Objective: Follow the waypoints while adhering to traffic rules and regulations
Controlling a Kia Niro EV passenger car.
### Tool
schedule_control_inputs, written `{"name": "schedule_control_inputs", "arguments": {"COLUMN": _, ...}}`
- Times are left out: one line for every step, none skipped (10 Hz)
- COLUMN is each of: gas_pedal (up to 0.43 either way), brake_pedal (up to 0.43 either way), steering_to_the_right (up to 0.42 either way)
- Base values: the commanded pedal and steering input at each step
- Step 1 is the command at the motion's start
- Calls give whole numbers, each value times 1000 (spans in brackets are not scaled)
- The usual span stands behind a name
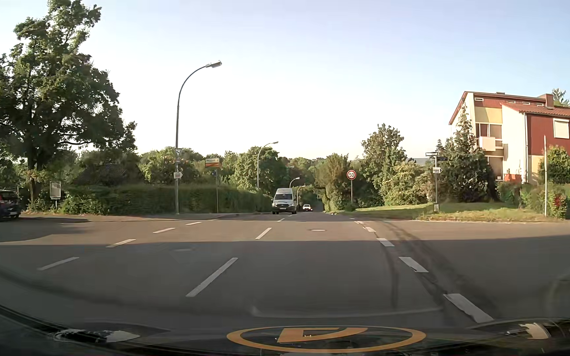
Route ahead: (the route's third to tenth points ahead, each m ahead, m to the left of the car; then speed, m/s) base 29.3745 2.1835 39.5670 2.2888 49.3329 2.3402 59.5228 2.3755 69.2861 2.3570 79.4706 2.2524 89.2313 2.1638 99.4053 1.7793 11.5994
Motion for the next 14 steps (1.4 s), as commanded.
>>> {"name": "schedule_control_inputs", "arguments": {"gas_pedal": 98, "brake_pedal": 0, "steering_to_the_right": 3}}
{"name": "schedule_control_inputs", "arguments": {"gas_pedal": 87, "brake_pedal": 0, "steering_to_the_right": 3}}
{"name": "schedule_control_inputs", "arguments": {"gas_pedal": 87, "brake_pedal": 0, "steering_to_the_right": 3}}
{"name": "schedule_control_inputs", "arguments": {"gas_pedal": 98, "brake_pedal": 0, "steering_to_the_right": 3}}
{"name": "schedule_control_inputs", "arguments": {"gas_pedal": 110, "brake_pedal": 0, "steering_to_the_right": 3}}
{"name": "schedule_control_inputs", "arguments": {"gas_pedal": 110, "brake_pedal": 0, "steering_to_the_right": 4}}
{"name": "schedule_control_inputs", "arguments": {"gas_pedal": 130, "brake_pedal": 0, "steering_to_the_right": 4}}
{"name": "schedule_control_inputs", "arguments": {"gas_pedal": 177, "brake_pedal": 0, "steering_to_the_right": 4}}
{"name": "schedule_control_inputs", "arguments": {"gas_pedal": 228, "brake_pedal": 0, "steering_to_the_right": 4}}
{"name": "schedule_control_inputs", "arguments": {"gas_pedal": 228, "brake_pedal": 0, "steering_to_the_right": 4}}
{"name": "schedule_control_inputs", "arguments": {"gas_pedal": 228, "brake_pedal": 0, "steering_to_the_right": 4}}
{"name": "schedule_control_inputs", "arguments": {"gas_pedal": 228, "brake_pedal": 0, "steering_to_the_right": 4}}
{"name": "schedule_control_inputs", "arguments": {"gas_pedal": 228, "brake_pedal": 0, "steering_to_the_right": 3}}
{"name": "schedule_control_inputs", "arguments": {"gas_pedal": 220, "brake_pedal": 0, "steering_to_the_right": 2}}
